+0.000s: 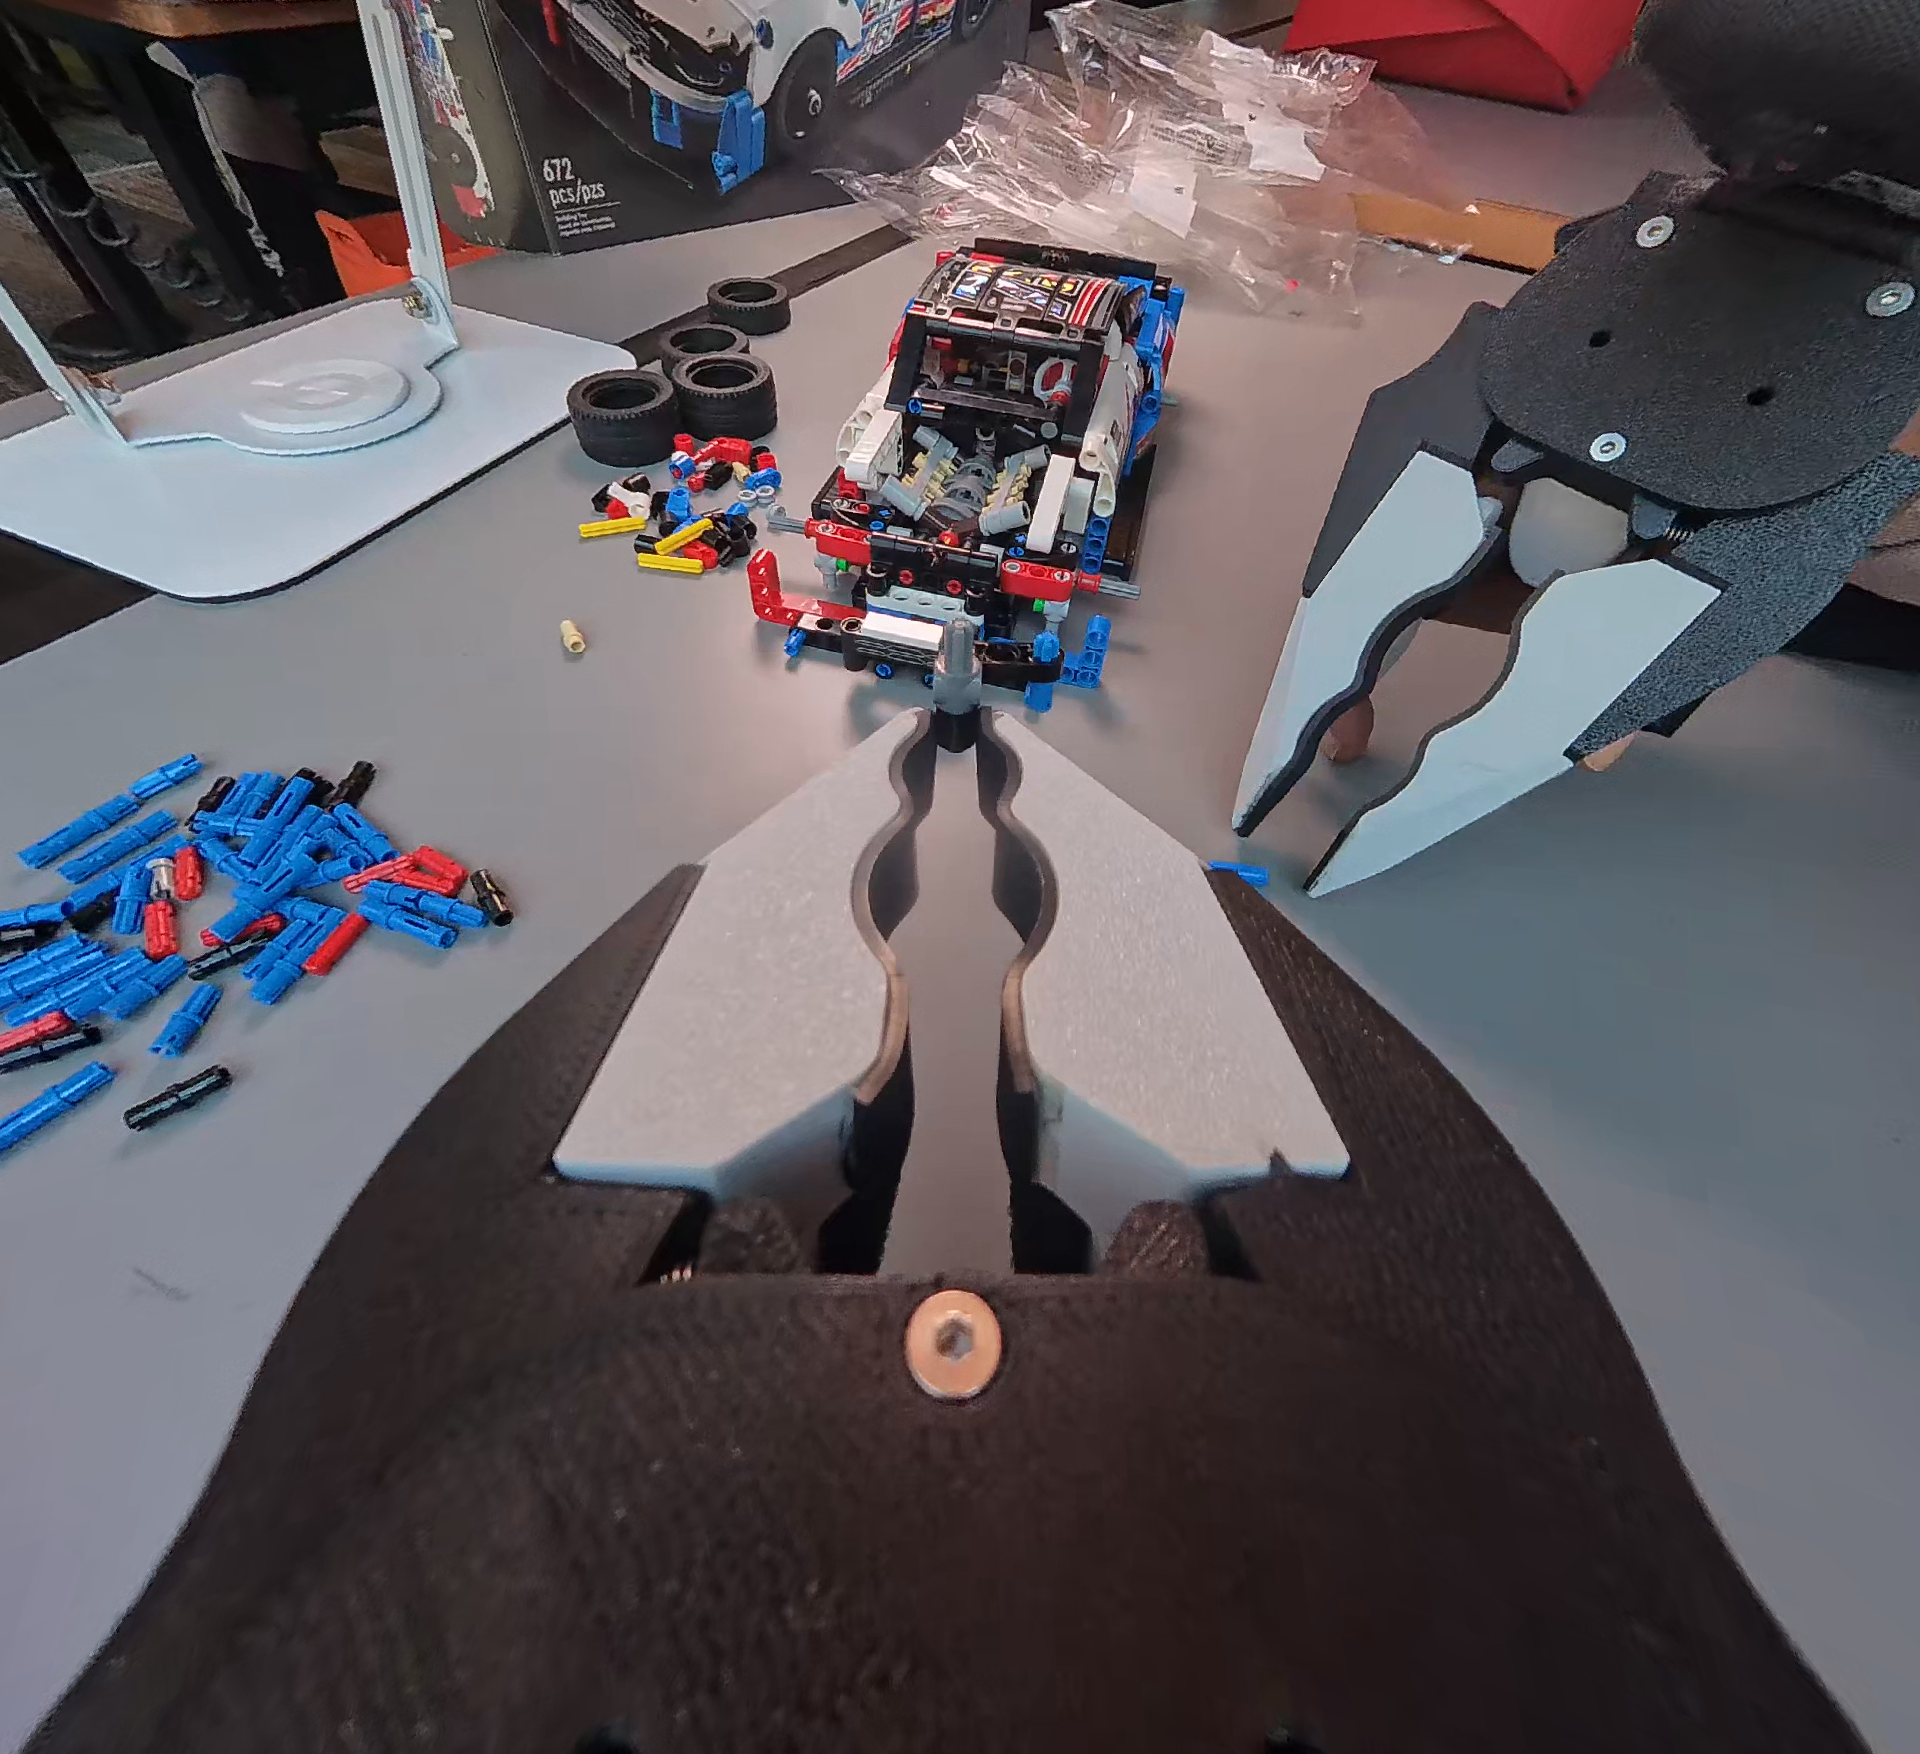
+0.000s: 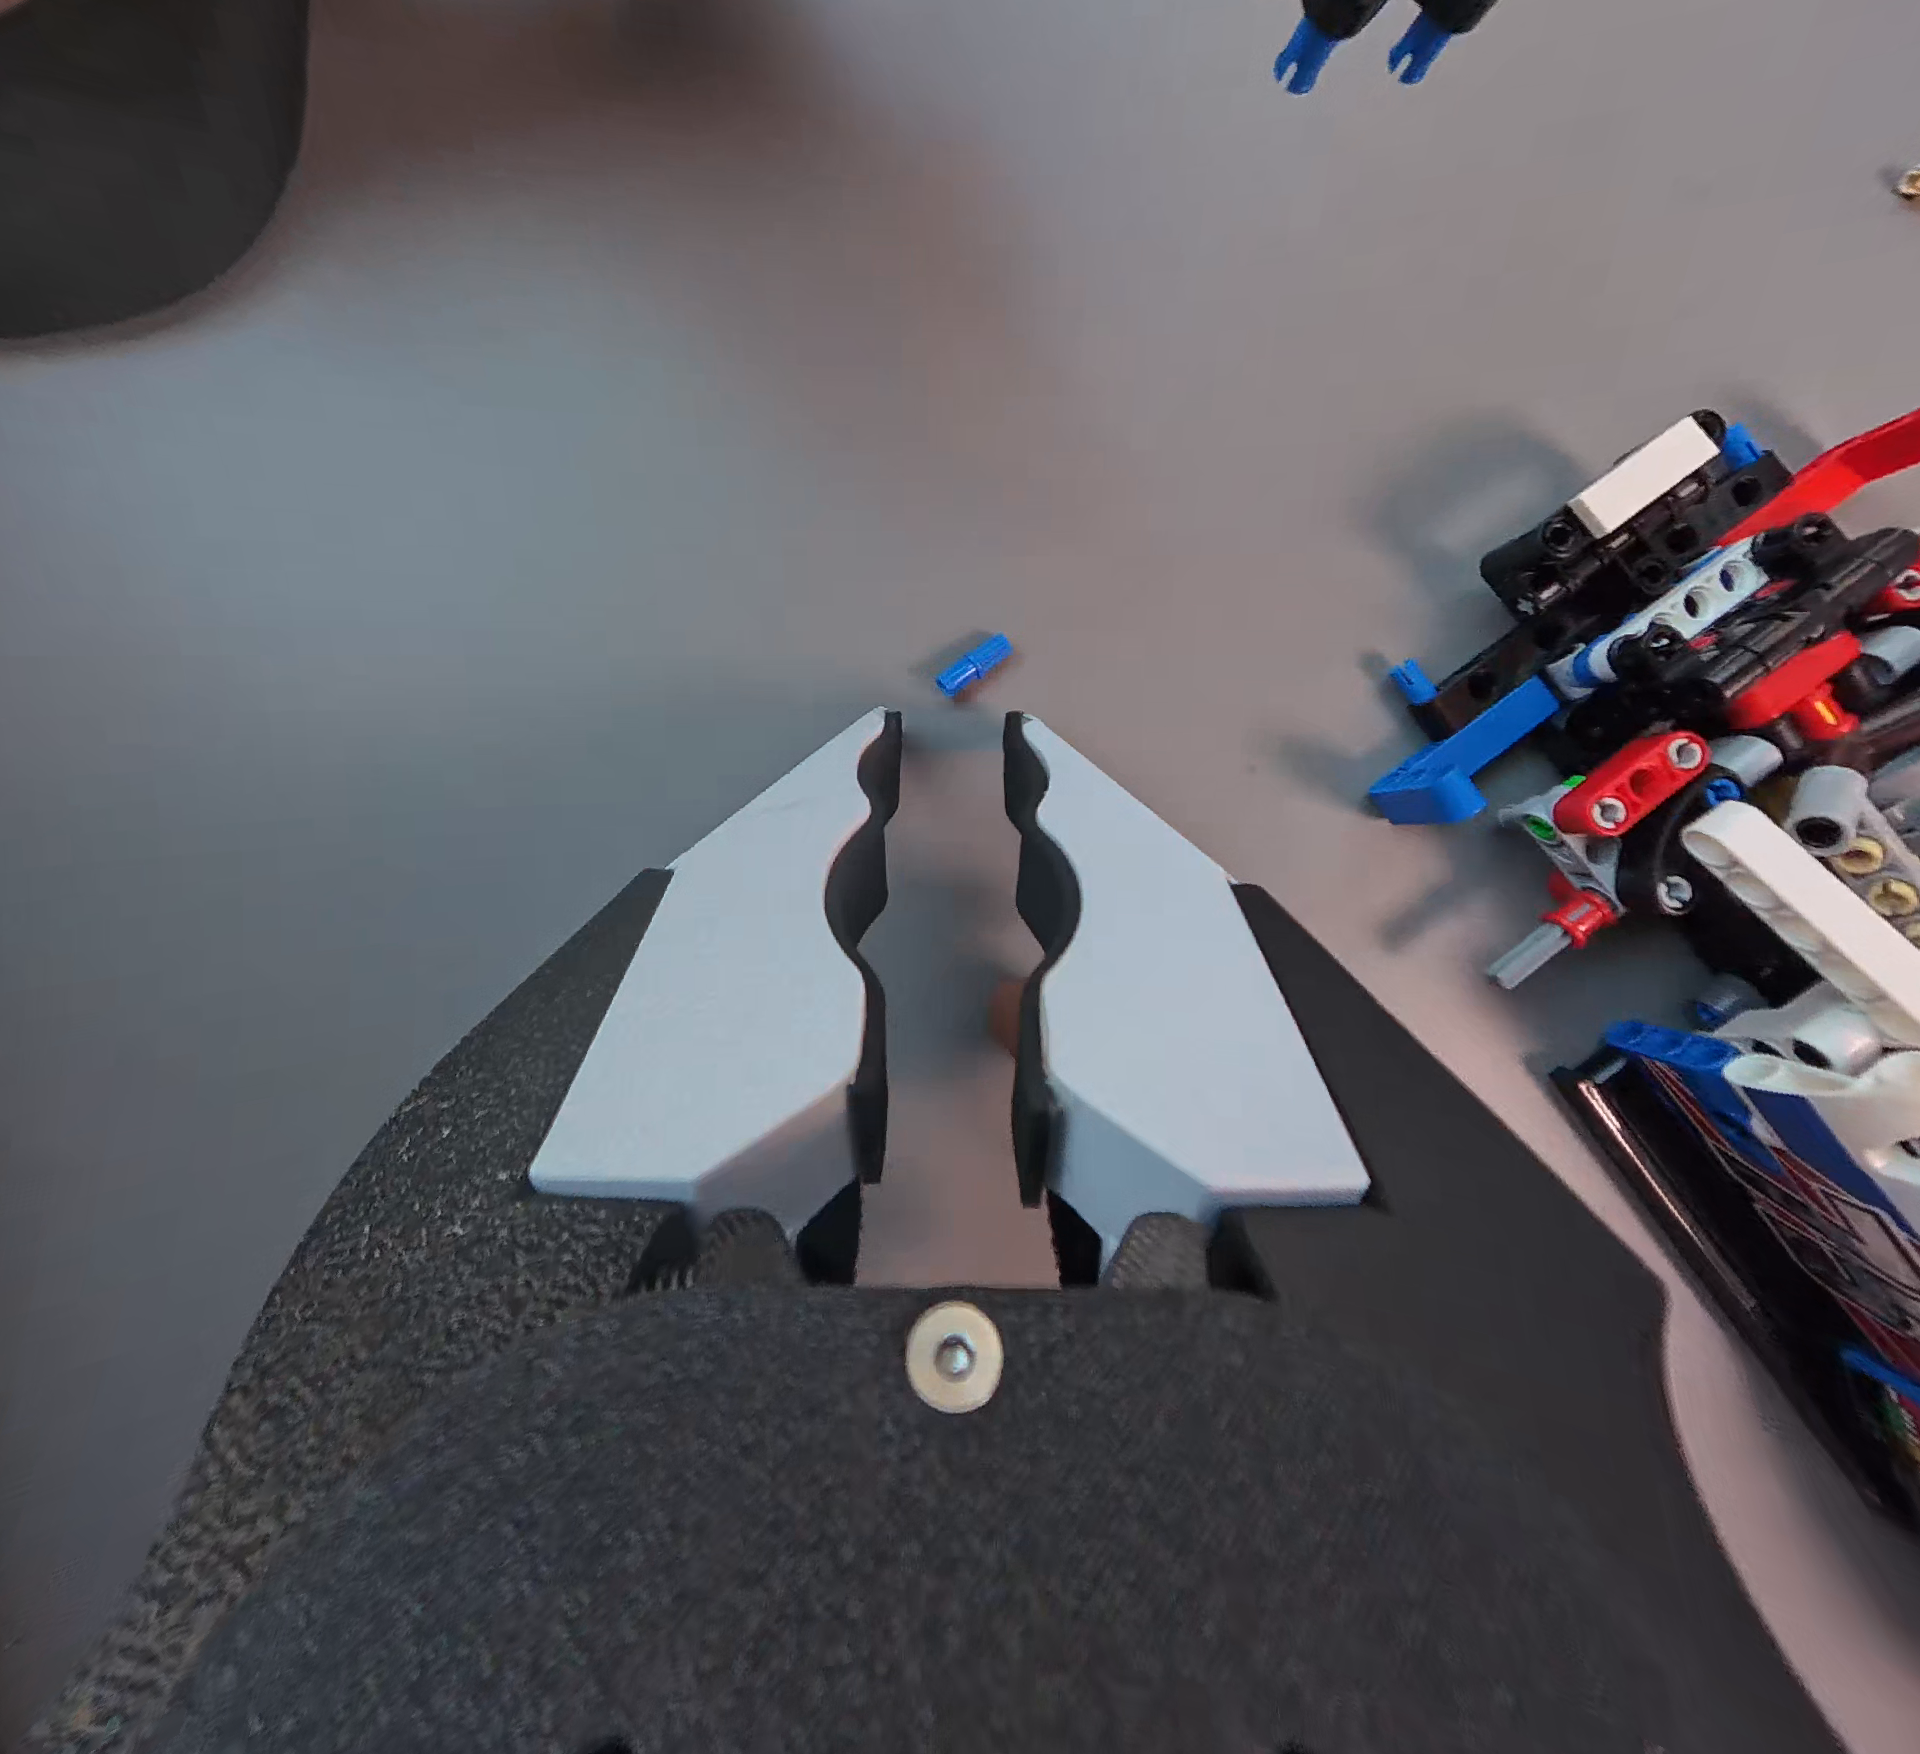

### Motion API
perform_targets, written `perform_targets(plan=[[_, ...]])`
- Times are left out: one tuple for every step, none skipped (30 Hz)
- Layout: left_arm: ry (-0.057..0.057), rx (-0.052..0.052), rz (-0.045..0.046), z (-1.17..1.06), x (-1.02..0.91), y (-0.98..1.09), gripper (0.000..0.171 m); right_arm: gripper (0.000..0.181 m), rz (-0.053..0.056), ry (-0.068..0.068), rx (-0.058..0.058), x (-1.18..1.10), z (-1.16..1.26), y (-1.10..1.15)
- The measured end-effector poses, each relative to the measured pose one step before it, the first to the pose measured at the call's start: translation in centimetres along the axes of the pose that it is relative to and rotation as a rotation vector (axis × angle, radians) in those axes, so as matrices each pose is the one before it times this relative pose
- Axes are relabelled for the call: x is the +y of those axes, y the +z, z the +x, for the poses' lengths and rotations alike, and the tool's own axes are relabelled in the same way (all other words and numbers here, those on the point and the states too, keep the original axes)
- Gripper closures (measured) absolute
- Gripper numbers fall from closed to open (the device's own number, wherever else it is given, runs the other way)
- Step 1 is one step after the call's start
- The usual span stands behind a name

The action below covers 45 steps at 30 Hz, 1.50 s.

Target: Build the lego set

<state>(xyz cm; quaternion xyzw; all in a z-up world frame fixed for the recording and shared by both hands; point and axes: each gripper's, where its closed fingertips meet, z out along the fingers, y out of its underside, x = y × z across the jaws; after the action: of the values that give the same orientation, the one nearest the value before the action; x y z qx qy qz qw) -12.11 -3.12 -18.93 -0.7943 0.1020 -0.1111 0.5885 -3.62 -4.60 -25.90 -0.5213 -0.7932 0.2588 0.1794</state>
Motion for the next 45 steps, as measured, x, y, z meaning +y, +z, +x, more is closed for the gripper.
perform_targets(plan=[[-0.0003, 0.0023, -0.00168, 0.049, 0.049, 0.045, 0.165, 0.164, 0.0018, 0.0027, 0.0129, -0.119, 0.051, 0.092], [-0.0005, 0.0021, -0.00159, 0.048, 0.048, 0.046, 0.166, 0.164, -0.0062, -0.0055, 0.0123, -0.054, 0.089, 0.157], [0.0002, 0.0011, -0.00114, 0.036, 0.028, 0.025, 0.166, 0.165, -0.0114, -0.0106, 0.0079, -0.009, 0.058, 0.160], [0.0012, 0.0005, -0.00079, 0.035, 0.019, 0.009, 0.165, 0.167, -0.0045, -0.0054, -0.0017, -0.153, -0.029, 0.109], [0.0014, 0.0000, -0.00052, 0.031, 0.009, -0.001, 0.165, 0.168, -0.0082, -0.0004, -0.0086, -0.103, -0.071, 0.088], [0.0010, 0.0001, 0.00031, 0.021, -0.009, -0.013, 0.165, 0.170, -0.0104, -0.0037, -0.0080, -0.048, -0.062, 0.051], [0.0004, 0.0004, 0.00071, 0.019, -0.024, -0.016, 0.165, 0.170, -0.0094, -0.0076, -0.0028, -0.019, 0.016, 0.024], [0.0004, 0.0002, 0.00092, 0.007, -0.017, -0.015, 0.166, 0.170, -0.0065, -0.0077, -0.0015, -0.019, 0.024, 0.015], [0.0005, 0.0008, 0.00032, 0.012, -0.011, -0.010, 0.166, 0.171, -0.0035, -0.0029, -0.0032, 0.003, 0.022, 0.008], [0.0001, 0.0015, -0.00070, 0.027, 0.016, 0.010, 0.165, 0.171, -0.0012, 0.0032, -0.0030, 0.031, 0.061, -0.012], [0.0002, 0.0019, -0.00098, 0.029, 0.017, 0.017, 0.165, 0.173, 0.0003, 0.0043, -0.0007, 0.062, 0.102, -0.034], [0.0005, 0.0023, -0.00111, 0.041, 0.028, 0.022, 0.165, 0.174, 0.0021, 0.0020, 0.0023, 0.069, 0.156, -0.032], [0.0010, 0.0030, -0.00119, 0.066, 0.019, 0.025, 0.165, 0.174, 0.0033, 0.0017, -0.0004, 0.049, 0.108, -0.034], [0.0011, 0.0036, -0.00132, 0.077, 0.024, 0.048, 0.165, 0.174, 0.0041, -0.0003, -0.0035, 0.021, 0.046, -0.008], [0.0015, 0.0034, -0.00150, 0.083, 0.029, 0.041, 0.166, 0.173, 0.0039, -0.0041, -0.0023, -0.007, 0.025, -0.004], [0.0018, 0.0029, -0.00241, 0.071, 0.039, 0.044, 0.166, 0.171, 0.0032, -0.0055, 0.0022, -0.007, 0.084, 0.009], [0.0017, 0.0026, -0.00272, 0.058, 0.053, 0.042, 0.166, 0.170, 0.0020, -0.0047, -0.0016, -0.006, 0.043, 0.001], [0.0011, 0.0021, -0.00200, 0.061, 0.048, 0.029, 0.166, 0.170, 0.0015, -0.0029, -0.0061, 0.000, -0.007, 0.011], [0.0007, 0.0026, -0.00138, 0.052, 0.031, 0.024, 0.166, 0.170, 0.0032, -0.0069, -0.0072, -0.038, -0.008, 0.032], [0.0007, 0.0021, -0.00069, 0.046, 0.012, 0.026, 0.166, 0.169, 0.0032, -0.0053, -0.0068, -0.075, 0.030, 0.059], [0.0009, 0.0015, 0.00031, 0.042, -0.006, 0.012, 0.166, 0.169, 0.0019, -0.0021, -0.0085, -0.108, 0.025, 0.075], [0.0005, 0.0019, 0.00014, 0.033, -0.003, 0.004, 0.166, 0.170, 0.0017, -0.0049, -0.0056, -0.133, 0.050, 0.103], [-0.0003, 0.0054, -0.00039, 0.083, 0.011, 0.012, 0.166, 0.174, 0.0025, -0.0094, -0.0022, -0.129, 0.091, 0.109], [-0.0006, 0.0100, 0.00081, 0.154, -0.012, 0.008, 0.166, 0.178, 0.0006, -0.0192, -0.0050, -0.078, 0.070, 0.077], [0.0001, 0.0130, 0.00181, 0.224, -0.043, 0.011, 0.166, 0.179, -0.0081, -0.0178, -0.0130, 0.042, 0.001, -0.017], [0.0008, 0.0144, -0.00047, 0.272, -0.036, 0.012, 0.166, 0.179, -0.0113, -0.0159, -0.0108, 0.123, 0.024, -0.090], [0.0009, 0.0131, -0.00824, 0.287, 0.055, 0.058, 0.166, 0.179, 0.0104, -0.0277, 0.0077, 0.014, 0.243, -0.330], [0.0029, 0.0110, -0.01789, 0.331, 0.166, 0.113, 0.166, 0.179, 0.0384, -0.0318, 0.0026, -0.344, 0.151, -0.735], [0.0117, 0.0138, -0.02317, 0.473, 0.231, 0.186, 0.166, 0.179, 0.0394, -0.0372, -0.0149, -0.408, -0.120, -1.069], [0.0227, 0.0156, -0.02383, 0.609, 0.215, 0.285, 0.166, 0.179, 0.0280, -0.0380, 0.0163, -0.356, 0.272, -1.236], [0.0240, 0.0199, -0.02400, 0.751, 0.215, 0.386, 0.166, 0.179, 0.0111, -0.0458, 0.0378, -0.212, 0.590, -1.266], [0.0125, 0.0279, -0.02302, 0.857, 0.197, 0.466, 0.166, 0.179, 0.0060, -0.0658, 0.0263, -0.162, 0.344, -1.167], [-0.0003, 0.0350, -0.02022, 0.928, 0.154, 0.518, 0.166, 0.179, 0.0016, -0.0741, 0.0275, -0.126, 0.248, -0.970], [-0.0120, 0.0352, -0.02079, 0.896, 0.167, 0.538, 0.166, 0.179, -0.0023, -0.0799, 0.0142, -0.108, -0.075, -0.709], [-0.0276, 0.0322, -0.02592, 0.765, 0.241, 0.554, 0.166, 0.178, -0.0017, -0.0816, 0.0058, -0.120, -0.349, -0.441], [-0.0345, 0.0402, -0.01923, 0.826, 0.174, 0.510, 0.166, 0.179, -0.0085, -0.0774, 0.0233, -0.064, -0.127, -0.202], [-0.0410, 0.0358, -0.01207, 0.681, 0.097, 0.458, 0.166, 0.178, -0.0114, -0.0860, 0.0266, 0.022, -0.118, -0.057], [-0.0362, 0.0233, 0.00165, 0.439, -0.066, 0.361, 0.166, 0.179, -0.0053, -0.0891, 0.0216, -0.032, -0.247, 0.036], [-0.0288, 0.0204, 0.00853, 0.365, -0.148, 0.243, 0.166, 0.179, 0.0030, -0.0771, 0.0189, -0.145, -0.298, 0.085], [-0.0250, 0.0176, 0.00476, 0.264, -0.089, 0.161, 0.166, 0.179, 0.0016, -0.0605, 0.0081, -0.118, -0.410, 0.126], [-0.0178, 0.0116, 0.00201, 0.143, -0.009, 0.095, 0.166, 0.179, -0.0040, -0.0484, 0.0029, -0.050, -0.438, 0.149], [-0.0130, 0.0092, 0.00070, 0.082, 0.028, 0.029, 0.166, 0.179, -0.0047, -0.0449, 0.0067, -0.029, -0.320, 0.130], [-0.0119, 0.0054, -0.00099, 0.017, 0.078, 0.006, 0.166, 0.179, -0.0051, -0.0425, 0.0035, -0.027, -0.321, 0.110], [-0.0115, 0.0038, -0.00196, -0.019, 0.063, -0.004, 0.166, 0.178, -0.0047, -0.0334, -0.0024, -0.037, -0.332, 0.109], [-0.0106, 0.0047, -0.00200, -0.012, 0.056, 0.008, 0.166, 0.179, -0.0069, -0.0245, -0.0031, -0.026, -0.272, 0.110]])
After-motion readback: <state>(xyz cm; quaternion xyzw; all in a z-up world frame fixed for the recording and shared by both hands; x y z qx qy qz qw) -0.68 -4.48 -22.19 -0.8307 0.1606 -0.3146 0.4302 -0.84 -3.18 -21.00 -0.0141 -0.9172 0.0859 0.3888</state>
